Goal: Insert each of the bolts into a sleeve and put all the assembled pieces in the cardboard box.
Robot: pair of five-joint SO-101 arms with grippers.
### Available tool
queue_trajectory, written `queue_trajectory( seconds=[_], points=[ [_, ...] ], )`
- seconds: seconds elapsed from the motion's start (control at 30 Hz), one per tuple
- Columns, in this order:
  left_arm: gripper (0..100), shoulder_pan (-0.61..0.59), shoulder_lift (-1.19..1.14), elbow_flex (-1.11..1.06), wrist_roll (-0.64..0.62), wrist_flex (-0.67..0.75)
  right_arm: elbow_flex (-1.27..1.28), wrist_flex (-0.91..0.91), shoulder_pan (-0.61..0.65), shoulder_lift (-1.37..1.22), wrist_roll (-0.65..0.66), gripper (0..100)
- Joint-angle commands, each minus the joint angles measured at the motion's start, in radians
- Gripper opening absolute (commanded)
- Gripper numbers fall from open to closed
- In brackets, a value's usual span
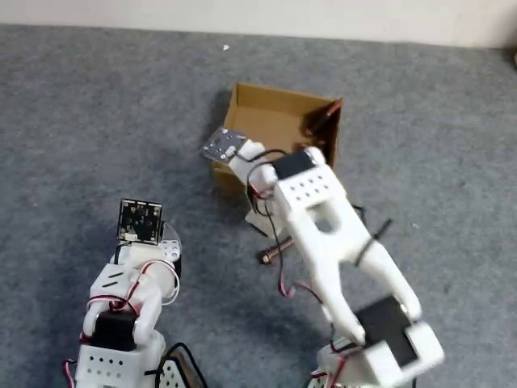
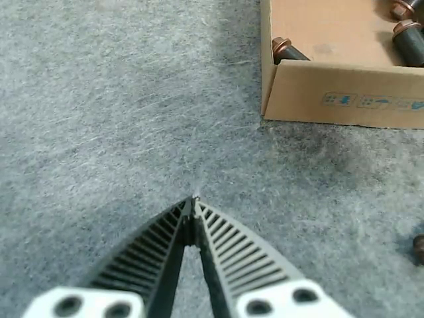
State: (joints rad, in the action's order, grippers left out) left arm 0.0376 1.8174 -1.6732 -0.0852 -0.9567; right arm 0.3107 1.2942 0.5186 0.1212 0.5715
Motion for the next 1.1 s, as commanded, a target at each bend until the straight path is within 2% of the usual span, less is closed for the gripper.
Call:
queue_trajectory(
  seconds=[0.0, 0.17, 0.3, 0.63, 0.83, 1.07],
  points=[
    [1, -0.013, 0.004, -0.022, 0.014, 0.018, 0.065, -0.021, -0.071, 0.156, -0.017, 0.5],
    [1, -0.013, 0.004, -0.022, 0.014, 0.018, 0.208, -0.151, -0.226, 0.18, 0.026, 0.5],
    [1, -0.013, 0.004, -0.022, 0.014, 0.018, 0.321, -0.24, -0.298, 0.173, 0.061, 0.5],
    [1, -0.013, 0.004, -0.022, 0.014, 0.018, 0.456, -0.522, -0.329, 0.074, 0.058, 0.5],
    [1, -0.013, 0.004, -0.022, 0.014, 0.018, 0.456, -0.532, -0.358, -0.007, 0.058, 0.5],
    [1, -0.013, 0.004, -0.022, 0.014, 0.018, 0.458, -0.532, -0.315, -0.054, 0.058, 0.5]
  ],
)
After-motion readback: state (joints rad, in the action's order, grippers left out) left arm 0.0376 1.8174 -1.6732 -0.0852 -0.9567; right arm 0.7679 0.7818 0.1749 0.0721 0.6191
